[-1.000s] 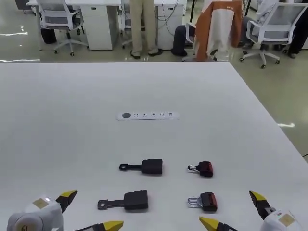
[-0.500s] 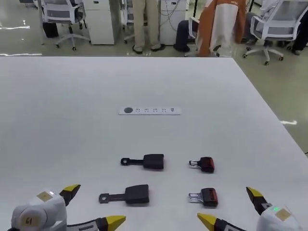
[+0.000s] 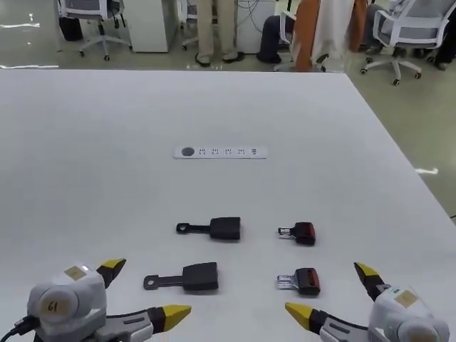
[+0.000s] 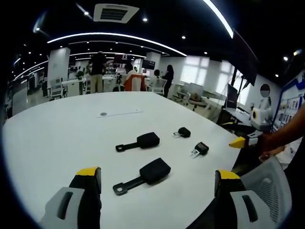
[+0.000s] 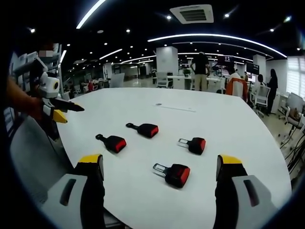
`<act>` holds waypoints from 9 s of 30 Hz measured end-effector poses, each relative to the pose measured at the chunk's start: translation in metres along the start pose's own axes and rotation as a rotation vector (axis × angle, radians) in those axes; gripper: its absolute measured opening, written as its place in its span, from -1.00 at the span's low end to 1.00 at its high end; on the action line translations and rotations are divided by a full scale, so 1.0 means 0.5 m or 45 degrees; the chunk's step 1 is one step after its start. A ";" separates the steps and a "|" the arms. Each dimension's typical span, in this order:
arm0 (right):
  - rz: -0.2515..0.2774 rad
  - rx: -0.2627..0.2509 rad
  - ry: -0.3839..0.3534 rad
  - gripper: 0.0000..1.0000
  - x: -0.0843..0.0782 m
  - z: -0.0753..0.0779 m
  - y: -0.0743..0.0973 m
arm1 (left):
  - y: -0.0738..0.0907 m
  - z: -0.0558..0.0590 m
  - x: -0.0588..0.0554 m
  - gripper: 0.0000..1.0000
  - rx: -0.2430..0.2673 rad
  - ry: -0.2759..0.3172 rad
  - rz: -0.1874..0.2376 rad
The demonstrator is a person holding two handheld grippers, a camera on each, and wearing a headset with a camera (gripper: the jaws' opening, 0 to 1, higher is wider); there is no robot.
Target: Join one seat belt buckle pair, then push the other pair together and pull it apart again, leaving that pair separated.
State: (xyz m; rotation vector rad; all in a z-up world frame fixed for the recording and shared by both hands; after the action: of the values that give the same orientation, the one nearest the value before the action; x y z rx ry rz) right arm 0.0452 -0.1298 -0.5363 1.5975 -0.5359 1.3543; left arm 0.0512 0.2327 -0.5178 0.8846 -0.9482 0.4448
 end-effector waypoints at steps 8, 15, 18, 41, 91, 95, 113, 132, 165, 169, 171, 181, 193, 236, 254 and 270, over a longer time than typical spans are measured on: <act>-0.019 0.017 -0.005 0.96 -0.008 0.003 -0.012 | -0.020 -0.005 -0.002 1.00 -0.024 0.009 -0.026; -0.042 0.039 -0.002 0.95 -0.020 0.006 -0.025 | -0.040 -0.011 -0.012 1.00 -0.034 -0.004 -0.057; -0.055 0.047 -0.005 0.95 -0.023 0.009 -0.032 | -0.046 -0.017 -0.012 1.00 -0.036 -0.002 -0.065; -0.109 0.129 0.016 0.92 -0.048 0.046 -0.099 | -0.123 -0.043 -0.019 1.00 -0.075 -0.041 -0.147; -0.424 0.755 0.276 0.54 -0.101 0.146 -0.216 | -0.277 -0.069 -0.039 0.78 -0.497 -0.428 -0.549; -0.452 0.824 0.323 0.49 -0.107 0.146 -0.218 | -0.284 -0.079 -0.051 0.69 -0.511 -0.476 -0.571; -0.495 0.958 0.481 0.09 -0.107 0.132 -0.216 | -0.296 -0.089 -0.061 0.14 -0.551 -0.629 -0.602; -0.541 0.959 0.602 -0.31 -0.106 0.139 -0.223 | -0.299 -0.068 -0.033 -0.32 -0.630 -0.841 -0.657; -0.568 0.939 0.622 -0.33 -0.081 0.068 -0.268 | -0.306 -0.086 -0.035 -0.34 -0.618 -0.861 -0.748; -0.546 0.942 0.616 -0.33 -0.077 0.051 -0.276 | -0.307 -0.091 -0.037 -0.34 -0.617 -0.854 -0.748; -0.537 0.942 0.612 -0.33 -0.074 0.041 -0.283 | -0.309 -0.091 -0.037 -0.34 -0.617 -0.860 -0.756; -0.517 0.984 0.631 -0.33 -0.054 0.006 -0.301 | -0.308 -0.088 -0.037 -0.34 -0.609 -0.860 -0.768; -0.512 1.008 0.641 -0.33 -0.036 -0.031 -0.334 | -0.308 -0.082 -0.035 -0.34 -0.596 -0.856 -0.781; -0.474 1.018 0.637 -0.35 -0.024 -0.107 -0.384 | -0.311 -0.077 -0.036 -0.36 -0.600 -0.908 -0.840; -0.481 1.003 0.639 -0.35 -0.016 -0.121 -0.392 | -0.304 -0.075 -0.030 -0.37 -0.598 -0.914 -0.855; -0.466 1.008 0.645 -0.34 -0.028 -0.123 -0.387 | -0.304 -0.082 -0.035 -0.36 -0.613 -0.918 -0.835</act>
State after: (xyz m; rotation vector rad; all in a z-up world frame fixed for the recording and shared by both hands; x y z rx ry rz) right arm 0.1654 0.0092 -0.6245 1.7221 0.6502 1.6941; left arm 0.1653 0.1782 -0.6131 0.8547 -1.2620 -0.6899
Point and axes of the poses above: the centre of the closed fingertips' face, and the gripper's own axes: y roughly backward along the fingers, z roughly to its right, x roughly out of its top, the point moved 9 cm from there along y, roughly backward along the fingers, and after that the axes turned 6 degrees about y, right-handed, at the moved point
